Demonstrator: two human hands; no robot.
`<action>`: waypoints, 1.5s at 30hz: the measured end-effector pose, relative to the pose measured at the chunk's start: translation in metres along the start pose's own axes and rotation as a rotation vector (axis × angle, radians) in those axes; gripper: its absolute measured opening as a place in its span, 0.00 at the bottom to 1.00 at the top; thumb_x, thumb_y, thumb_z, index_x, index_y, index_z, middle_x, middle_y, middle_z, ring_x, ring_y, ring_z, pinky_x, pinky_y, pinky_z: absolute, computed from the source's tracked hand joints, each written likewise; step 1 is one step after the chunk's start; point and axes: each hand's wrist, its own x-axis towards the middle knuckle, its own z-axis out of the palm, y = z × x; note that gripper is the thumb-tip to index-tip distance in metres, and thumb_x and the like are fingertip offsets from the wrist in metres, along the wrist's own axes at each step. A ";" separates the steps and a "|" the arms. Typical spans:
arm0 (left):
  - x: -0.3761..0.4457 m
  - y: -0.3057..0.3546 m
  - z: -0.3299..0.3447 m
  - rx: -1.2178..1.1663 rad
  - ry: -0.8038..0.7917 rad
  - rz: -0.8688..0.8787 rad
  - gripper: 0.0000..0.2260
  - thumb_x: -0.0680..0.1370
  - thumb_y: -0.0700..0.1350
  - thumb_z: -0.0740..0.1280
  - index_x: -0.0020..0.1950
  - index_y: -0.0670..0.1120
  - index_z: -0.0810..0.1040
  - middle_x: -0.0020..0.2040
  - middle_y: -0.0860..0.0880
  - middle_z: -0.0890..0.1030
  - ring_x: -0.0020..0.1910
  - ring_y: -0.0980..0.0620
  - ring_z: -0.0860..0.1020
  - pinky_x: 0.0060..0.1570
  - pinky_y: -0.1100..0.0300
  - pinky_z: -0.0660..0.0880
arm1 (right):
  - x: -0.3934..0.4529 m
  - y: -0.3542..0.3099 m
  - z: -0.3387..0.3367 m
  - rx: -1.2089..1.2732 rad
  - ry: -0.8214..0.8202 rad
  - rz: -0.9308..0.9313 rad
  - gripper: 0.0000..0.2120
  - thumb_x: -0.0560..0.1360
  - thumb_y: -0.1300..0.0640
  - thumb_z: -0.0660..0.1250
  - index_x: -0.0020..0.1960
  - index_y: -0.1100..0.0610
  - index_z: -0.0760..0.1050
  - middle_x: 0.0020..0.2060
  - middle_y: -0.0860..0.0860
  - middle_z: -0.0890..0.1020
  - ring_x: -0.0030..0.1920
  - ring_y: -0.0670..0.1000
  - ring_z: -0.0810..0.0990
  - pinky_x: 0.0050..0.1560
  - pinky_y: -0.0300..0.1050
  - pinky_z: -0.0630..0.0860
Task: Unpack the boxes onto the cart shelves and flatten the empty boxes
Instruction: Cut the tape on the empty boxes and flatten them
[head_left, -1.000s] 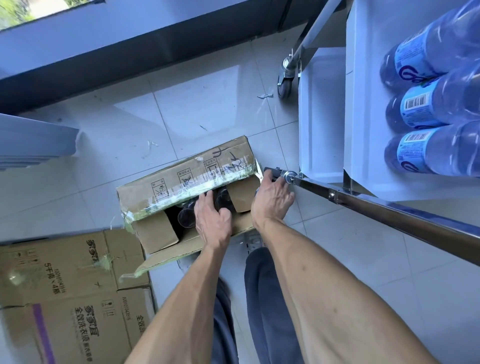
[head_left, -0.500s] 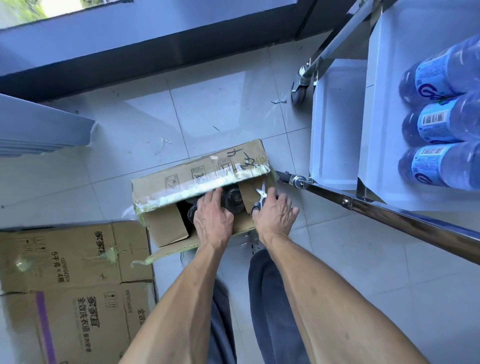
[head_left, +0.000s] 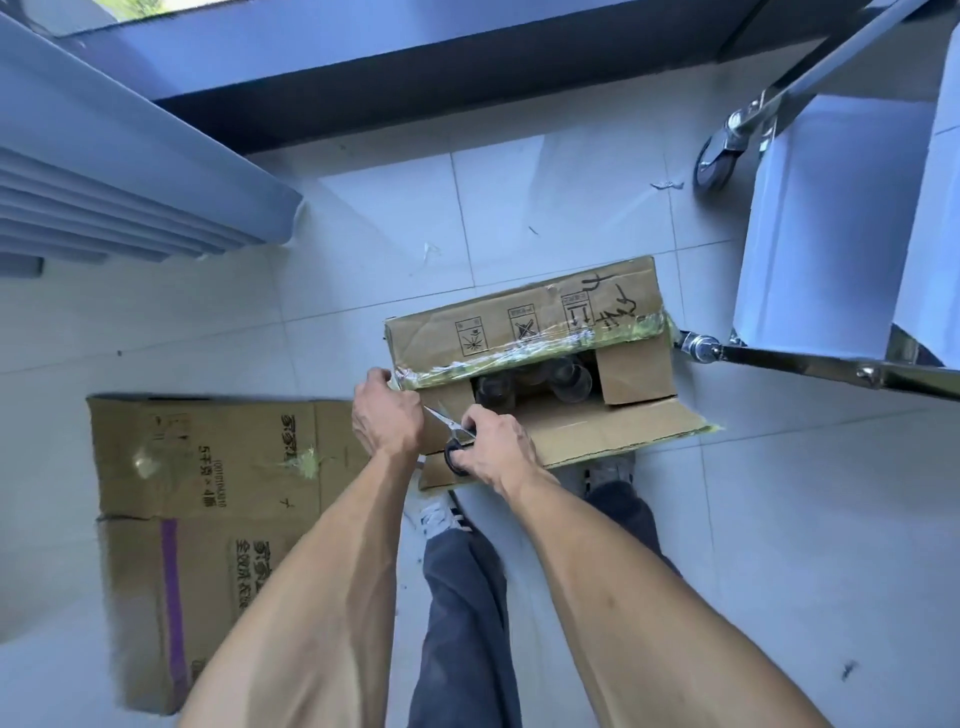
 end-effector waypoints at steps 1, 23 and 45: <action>0.006 -0.006 -0.003 -0.003 -0.004 0.013 0.20 0.74 0.36 0.61 0.66 0.46 0.75 0.59 0.41 0.80 0.56 0.41 0.79 0.55 0.53 0.74 | 0.001 -0.006 0.011 0.020 0.012 0.002 0.15 0.68 0.49 0.71 0.53 0.48 0.73 0.50 0.54 0.80 0.52 0.58 0.78 0.50 0.47 0.76; 0.065 -0.088 -0.039 -0.175 -0.180 -0.092 0.21 0.77 0.36 0.61 0.72 0.43 0.70 0.65 0.40 0.77 0.63 0.41 0.75 0.63 0.52 0.72 | 0.004 -0.056 0.099 0.778 0.060 0.213 0.16 0.68 0.61 0.75 0.54 0.53 0.77 0.49 0.54 0.83 0.50 0.55 0.82 0.56 0.53 0.79; 0.054 -0.075 0.000 -1.160 -0.186 -0.613 0.08 0.75 0.34 0.65 0.40 0.44 0.80 0.40 0.47 0.85 0.37 0.52 0.83 0.36 0.65 0.74 | -0.001 -0.047 0.091 0.887 0.060 0.252 0.12 0.68 0.69 0.72 0.48 0.58 0.80 0.38 0.55 0.82 0.32 0.47 0.78 0.33 0.37 0.74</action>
